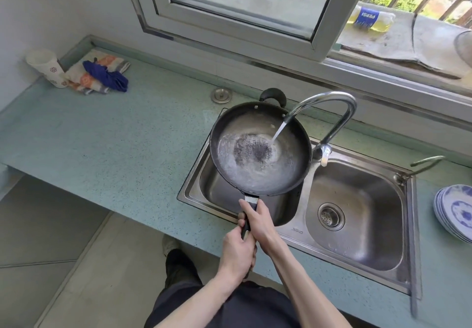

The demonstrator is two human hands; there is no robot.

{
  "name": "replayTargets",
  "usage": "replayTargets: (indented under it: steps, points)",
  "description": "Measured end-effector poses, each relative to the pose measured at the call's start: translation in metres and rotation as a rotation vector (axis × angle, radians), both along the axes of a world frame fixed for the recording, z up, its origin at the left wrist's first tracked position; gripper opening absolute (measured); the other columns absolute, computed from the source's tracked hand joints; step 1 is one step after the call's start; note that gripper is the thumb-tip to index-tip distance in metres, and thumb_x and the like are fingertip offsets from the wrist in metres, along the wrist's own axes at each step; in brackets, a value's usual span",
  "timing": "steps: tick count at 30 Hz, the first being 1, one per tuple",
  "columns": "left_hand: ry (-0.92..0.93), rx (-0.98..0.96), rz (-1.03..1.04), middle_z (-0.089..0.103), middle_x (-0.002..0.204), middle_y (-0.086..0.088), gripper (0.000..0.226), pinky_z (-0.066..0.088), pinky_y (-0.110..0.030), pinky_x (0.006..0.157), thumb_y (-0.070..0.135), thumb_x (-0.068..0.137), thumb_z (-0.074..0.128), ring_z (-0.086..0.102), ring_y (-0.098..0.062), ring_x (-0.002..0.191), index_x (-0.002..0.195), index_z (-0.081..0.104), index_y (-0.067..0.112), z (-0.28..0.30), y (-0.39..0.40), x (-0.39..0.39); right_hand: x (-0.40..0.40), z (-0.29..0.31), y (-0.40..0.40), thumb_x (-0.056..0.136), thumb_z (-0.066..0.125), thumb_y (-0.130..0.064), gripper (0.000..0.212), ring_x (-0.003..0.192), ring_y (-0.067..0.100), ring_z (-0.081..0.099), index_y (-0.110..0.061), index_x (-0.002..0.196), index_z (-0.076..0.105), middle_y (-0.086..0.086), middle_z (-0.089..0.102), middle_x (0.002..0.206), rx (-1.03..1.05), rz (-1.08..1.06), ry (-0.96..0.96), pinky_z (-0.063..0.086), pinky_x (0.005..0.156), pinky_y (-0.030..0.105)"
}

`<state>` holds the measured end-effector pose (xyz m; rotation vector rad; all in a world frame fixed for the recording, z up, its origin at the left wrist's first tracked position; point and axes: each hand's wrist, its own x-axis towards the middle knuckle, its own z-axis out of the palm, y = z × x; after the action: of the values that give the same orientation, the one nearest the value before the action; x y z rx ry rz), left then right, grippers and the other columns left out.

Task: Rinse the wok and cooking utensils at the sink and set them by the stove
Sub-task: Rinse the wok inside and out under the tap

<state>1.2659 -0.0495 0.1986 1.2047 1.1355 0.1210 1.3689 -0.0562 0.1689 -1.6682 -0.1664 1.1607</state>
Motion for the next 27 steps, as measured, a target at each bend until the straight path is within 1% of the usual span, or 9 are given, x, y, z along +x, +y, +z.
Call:
replayTargets:
  steps: [3, 6, 10, 14, 17, 20, 24, 27]
  points:
    - [0.024, 0.05, 0.006, 0.05, 0.05, -0.004, 0.022, 0.035, -0.028, 0.039, 0.02, 0.103, 0.052, 0.043, -0.022, 0.038, 0.085, 0.059, 0.011, 0.004, 0.002, 0.001, 0.0, 0.003, 0.003, 0.102, 0.065, -0.029, 0.028, 0.059, 0.013, 0.05, -0.015, 0.098, 0.041, 0.001, 0.055, 0.07, 0.028, -0.001, 0.069, 0.046, 0.06, 0.029]
    - [0.034, 0.038, 0.008, 0.05, 0.05, -0.004, 0.025, 0.036, -0.028, 0.04, 0.02, 0.104, 0.05, 0.044, -0.022, 0.038, 0.081, 0.057, 0.013, 0.006, 0.003, 0.001, 0.0, 0.004, 0.005, 0.101, 0.066, -0.027, 0.026, 0.058, 0.013, 0.051, -0.015, 0.096, 0.043, 0.001, 0.056, 0.069, 0.01, 0.002, 0.093, 0.046, 0.059, 0.028]
    - [0.055, 0.013, 0.009, 0.05, 0.052, -0.007, 0.032, 0.037, -0.029, 0.04, 0.022, 0.103, 0.05, 0.045, -0.021, 0.039, 0.074, 0.054, 0.01, 0.007, 0.003, 0.001, -0.001, 0.005, 0.005, 0.1, 0.065, -0.021, 0.022, 0.056, 0.015, 0.051, -0.014, 0.093, 0.045, 0.003, 0.056, 0.067, -0.03, 0.0, 0.07, 0.047, 0.056, 0.029]
    - [0.046, -0.06, -0.022, 0.048, 0.056, -0.01, 0.031, 0.033, -0.024, 0.037, 0.024, 0.105, 0.049, 0.044, -0.021, 0.039, 0.078, 0.053, 0.008, 0.005, 0.002, 0.002, 0.002, 0.004, 0.001, 0.098, 0.065, -0.023, 0.022, 0.055, 0.016, 0.054, -0.011, 0.096, 0.047, 0.006, 0.06, 0.067, -0.094, 0.0, 0.004, 0.048, 0.057, 0.032]
    - [-0.018, -0.131, -0.038, 0.045, 0.055, -0.009, 0.027, 0.031, -0.023, 0.036, 0.019, 0.106, 0.045, 0.04, -0.02, 0.038, 0.083, 0.05, 0.006, 0.004, 0.002, 0.003, 0.006, -0.002, -0.001, 0.09, 0.065, -0.035, 0.029, 0.057, 0.016, 0.063, -0.01, 0.094, 0.051, 0.001, 0.068, 0.065, -0.216, 0.036, -0.124, 0.054, 0.065, 0.037]
    - [-0.044, -0.162, -0.057, 0.044, 0.051, -0.006, 0.028, 0.032, -0.023, 0.036, 0.014, 0.107, 0.041, 0.04, -0.019, 0.037, 0.082, 0.048, 0.005, 0.004, 0.002, 0.004, 0.009, -0.004, -0.004, 0.084, 0.06, -0.046, 0.04, 0.073, 0.023, 0.073, -0.009, 0.097, 0.056, -0.001, 0.076, 0.068, -0.344, 0.069, -0.236, 0.059, 0.08, 0.045]
    - [-0.079, -0.2, -0.054, 0.044, 0.054, -0.006, 0.027, 0.036, -0.026, 0.04, 0.013, 0.107, 0.041, 0.04, -0.019, 0.04, 0.083, 0.049, 0.004, 0.0, 0.001, 0.003, 0.01, -0.005, -0.004, 0.082, 0.056, -0.049, 0.044, 0.076, 0.024, 0.073, -0.008, 0.098, 0.056, -0.003, 0.076, 0.067, -0.365, 0.08, -0.275, 0.059, 0.083, 0.049]
    - [-0.106, -0.231, -0.036, 0.043, 0.054, -0.006, 0.027, 0.036, -0.027, 0.041, 0.015, 0.107, 0.041, 0.038, -0.018, 0.04, 0.083, 0.048, 0.005, -0.001, -0.001, 0.003, 0.008, -0.002, -0.004, 0.089, 0.058, -0.043, 0.036, 0.077, 0.023, 0.073, -0.009, 0.099, 0.053, -0.003, 0.075, 0.065, -0.391, 0.095, -0.303, 0.058, 0.084, 0.047]
